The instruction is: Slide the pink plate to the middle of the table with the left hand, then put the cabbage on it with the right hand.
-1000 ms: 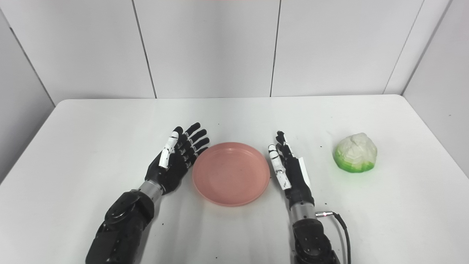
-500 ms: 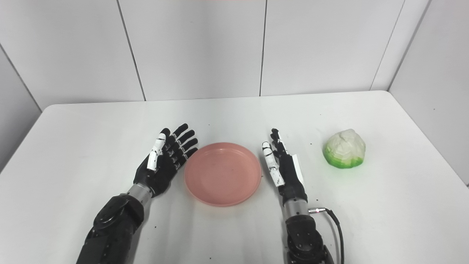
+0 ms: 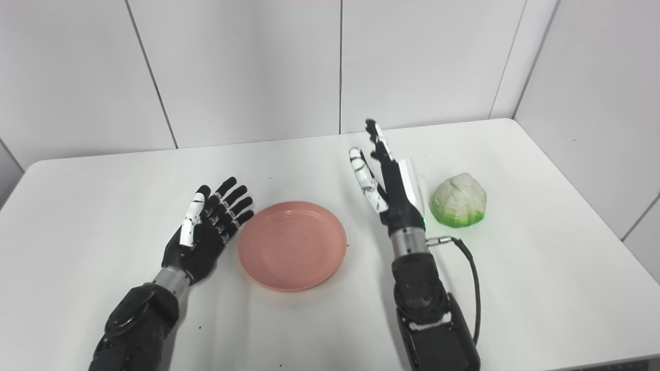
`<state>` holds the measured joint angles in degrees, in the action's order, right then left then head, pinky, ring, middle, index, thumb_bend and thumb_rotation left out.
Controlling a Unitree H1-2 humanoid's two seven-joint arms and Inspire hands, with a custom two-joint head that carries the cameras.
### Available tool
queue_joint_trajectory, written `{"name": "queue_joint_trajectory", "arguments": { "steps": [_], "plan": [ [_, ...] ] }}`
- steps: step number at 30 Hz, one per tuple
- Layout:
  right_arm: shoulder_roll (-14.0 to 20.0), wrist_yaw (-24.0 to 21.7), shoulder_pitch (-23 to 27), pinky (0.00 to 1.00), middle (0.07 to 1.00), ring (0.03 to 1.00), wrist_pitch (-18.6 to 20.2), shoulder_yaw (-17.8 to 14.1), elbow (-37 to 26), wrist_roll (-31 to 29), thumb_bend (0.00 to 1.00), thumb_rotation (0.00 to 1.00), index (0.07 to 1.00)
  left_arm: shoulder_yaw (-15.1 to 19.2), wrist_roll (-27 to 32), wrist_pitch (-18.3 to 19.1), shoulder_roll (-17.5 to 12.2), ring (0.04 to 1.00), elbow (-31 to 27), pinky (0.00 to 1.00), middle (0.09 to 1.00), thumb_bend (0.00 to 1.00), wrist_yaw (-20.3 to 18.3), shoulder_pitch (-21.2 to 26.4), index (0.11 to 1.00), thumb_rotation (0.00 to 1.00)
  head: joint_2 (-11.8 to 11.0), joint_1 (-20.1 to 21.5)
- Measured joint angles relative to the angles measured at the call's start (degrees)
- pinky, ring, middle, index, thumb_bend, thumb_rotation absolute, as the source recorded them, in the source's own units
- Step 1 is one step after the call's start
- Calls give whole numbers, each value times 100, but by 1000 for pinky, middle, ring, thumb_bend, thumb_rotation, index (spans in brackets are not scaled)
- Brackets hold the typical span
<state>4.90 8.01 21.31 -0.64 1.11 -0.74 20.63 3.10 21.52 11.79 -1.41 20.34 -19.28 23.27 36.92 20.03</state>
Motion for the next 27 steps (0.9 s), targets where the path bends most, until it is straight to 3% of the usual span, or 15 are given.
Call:
{"name": "queue_joint_trajectory", "arguments": {
  "steps": [3, 9, 20, 22, 27],
  "plan": [
    [122, -2, 74, 764, 929, 908, 90, -10, -193, 230, 513, 1000, 936, 38, 17, -118, -82, 928, 126, 925, 942, 449, -139, 28, 932, 1000, -53, 141],
    [406, 7, 260, 825, 906, 884, 294, -55, -515, 893, 551, 965, 921, 142, 92, -375, -205, 932, 476, 926, 946, 453, -347, 146, 937, 1000, -184, 536],
    [822, 109, 327, 782, 918, 879, 797, -583, -782, 1496, 851, 853, 927, 354, 334, -793, -396, 940, 1259, 943, 950, 463, -893, 430, 941, 1000, -299, 994],
    [890, 176, 326, 778, 920, 878, 848, -672, -782, 1563, 911, 779, 931, 387, 335, -833, -424, 938, 1339, 944, 948, 462, -903, 466, 937, 1000, -308, 1056],
    [1008, 182, 320, 774, 939, 890, 1038, -780, -778, 1659, 989, 705, 959, 453, 347, -866, -468, 936, 1516, 950, 947, 458, -986, 563, 941, 1000, -325, 1179]
  ]
}}
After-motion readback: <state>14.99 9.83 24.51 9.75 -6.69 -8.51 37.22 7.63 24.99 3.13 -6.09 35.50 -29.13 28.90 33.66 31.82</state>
